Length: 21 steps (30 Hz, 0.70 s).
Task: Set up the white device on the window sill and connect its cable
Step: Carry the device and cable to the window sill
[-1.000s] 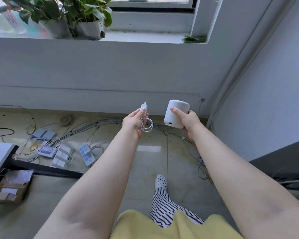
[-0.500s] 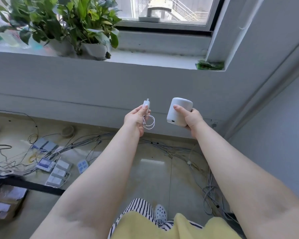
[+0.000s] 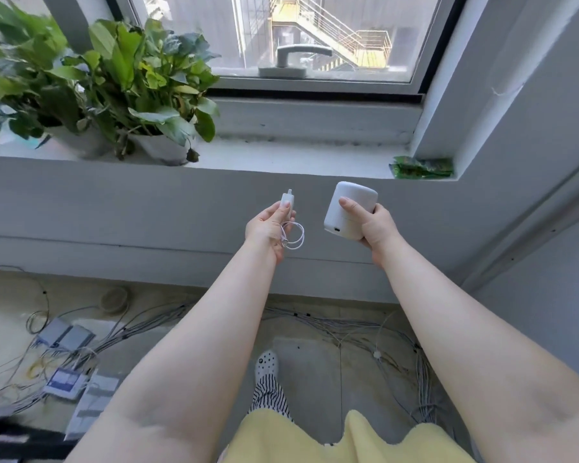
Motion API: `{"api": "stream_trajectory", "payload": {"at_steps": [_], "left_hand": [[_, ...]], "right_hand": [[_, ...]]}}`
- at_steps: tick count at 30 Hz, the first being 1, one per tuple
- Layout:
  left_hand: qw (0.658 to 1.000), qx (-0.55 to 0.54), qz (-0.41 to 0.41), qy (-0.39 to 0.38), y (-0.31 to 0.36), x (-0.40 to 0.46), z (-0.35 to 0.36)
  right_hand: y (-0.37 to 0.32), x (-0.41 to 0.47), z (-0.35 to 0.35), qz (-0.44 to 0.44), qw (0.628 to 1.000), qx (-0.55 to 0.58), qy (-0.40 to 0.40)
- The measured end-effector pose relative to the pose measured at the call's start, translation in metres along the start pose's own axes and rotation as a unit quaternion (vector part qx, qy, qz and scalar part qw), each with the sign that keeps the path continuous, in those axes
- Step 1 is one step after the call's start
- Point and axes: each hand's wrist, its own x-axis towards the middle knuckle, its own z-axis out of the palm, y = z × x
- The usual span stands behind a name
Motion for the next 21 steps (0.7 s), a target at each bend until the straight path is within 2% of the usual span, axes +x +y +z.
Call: {"api": "stream_trajectory", "payload": {"at_steps": [13,21], "left_hand": [[1.0,-0.012,0.004,-0.008,0.095,0.166,0.047],[1.0,-0.003,-0.01,-0.001,0.112,0.208,0.054]], "right_hand": [[-0.056,0.141,0.08,-0.07,0.994,0.007,0.082],[-0.06,0.194,0.106,-0.123,0.984,-0.096,0.082]]}}
